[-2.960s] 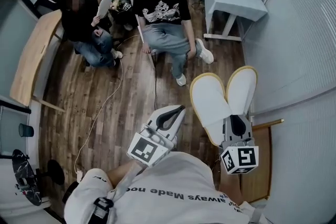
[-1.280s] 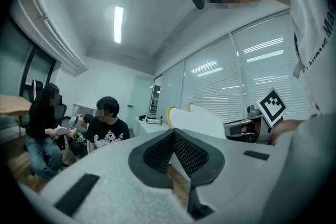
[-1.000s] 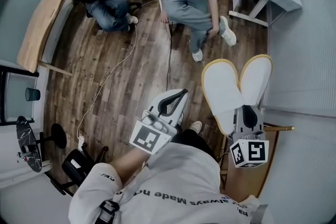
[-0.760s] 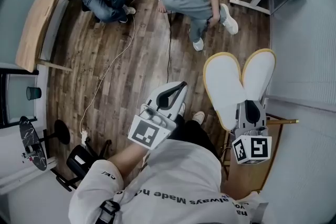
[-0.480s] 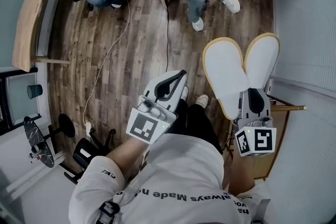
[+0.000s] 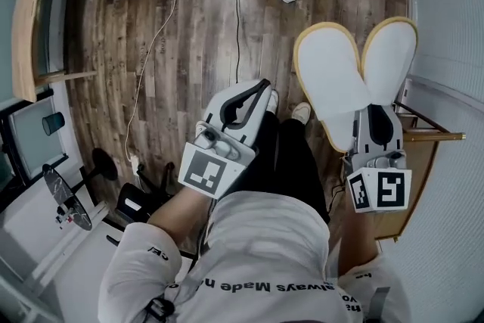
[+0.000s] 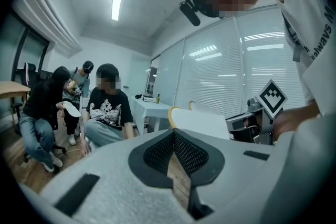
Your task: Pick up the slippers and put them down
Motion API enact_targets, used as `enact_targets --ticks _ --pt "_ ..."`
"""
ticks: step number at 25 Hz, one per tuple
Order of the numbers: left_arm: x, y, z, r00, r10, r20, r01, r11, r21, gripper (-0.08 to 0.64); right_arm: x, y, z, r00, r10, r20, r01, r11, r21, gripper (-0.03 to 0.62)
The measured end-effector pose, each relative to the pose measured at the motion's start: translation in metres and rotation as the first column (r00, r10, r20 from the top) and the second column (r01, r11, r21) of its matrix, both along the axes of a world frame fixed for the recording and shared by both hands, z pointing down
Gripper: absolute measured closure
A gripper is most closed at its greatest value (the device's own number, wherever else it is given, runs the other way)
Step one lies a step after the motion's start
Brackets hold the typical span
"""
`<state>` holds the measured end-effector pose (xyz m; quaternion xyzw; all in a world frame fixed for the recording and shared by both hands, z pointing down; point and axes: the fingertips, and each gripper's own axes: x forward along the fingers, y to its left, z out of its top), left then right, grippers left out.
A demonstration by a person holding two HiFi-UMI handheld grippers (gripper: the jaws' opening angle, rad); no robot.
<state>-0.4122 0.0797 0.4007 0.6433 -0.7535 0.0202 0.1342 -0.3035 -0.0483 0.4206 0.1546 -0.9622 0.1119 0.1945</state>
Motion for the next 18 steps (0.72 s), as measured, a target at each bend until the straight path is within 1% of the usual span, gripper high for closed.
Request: enact_targets --ticks 3,7,13,18 --pt "0.005 -0.003 0.03 1.0 0.003 0.008 -0.003 1.0 -0.002 0.549 0.003 0.0 0.033 1.0 0.002 -0.007 -0.002 1.0 -0.007 0.569" --pt "0.011 -0.004 0.066 1.0 0.007 -0.005 -0.007 1.0 -0.025 0.549 0.011 0.005 0.074 0.999 0.012 -0.034 -0.014 0.999 -0.042 0.57" --pt "0.006 -0.006 0.125 1.0 0.029 -0.006 -0.029 0.998 -0.062 0.549 0.011 0.006 0.135 0.997 0.021 -0.074 -0.026 0.998 -0.066 0.569" --pt "0.006 -0.006 0.157 1.0 0.029 -0.003 -0.029 0.996 -0.08 0.549 0.014 0.005 0.166 0.994 0.021 -0.106 -0.029 0.997 -0.072 0.569"
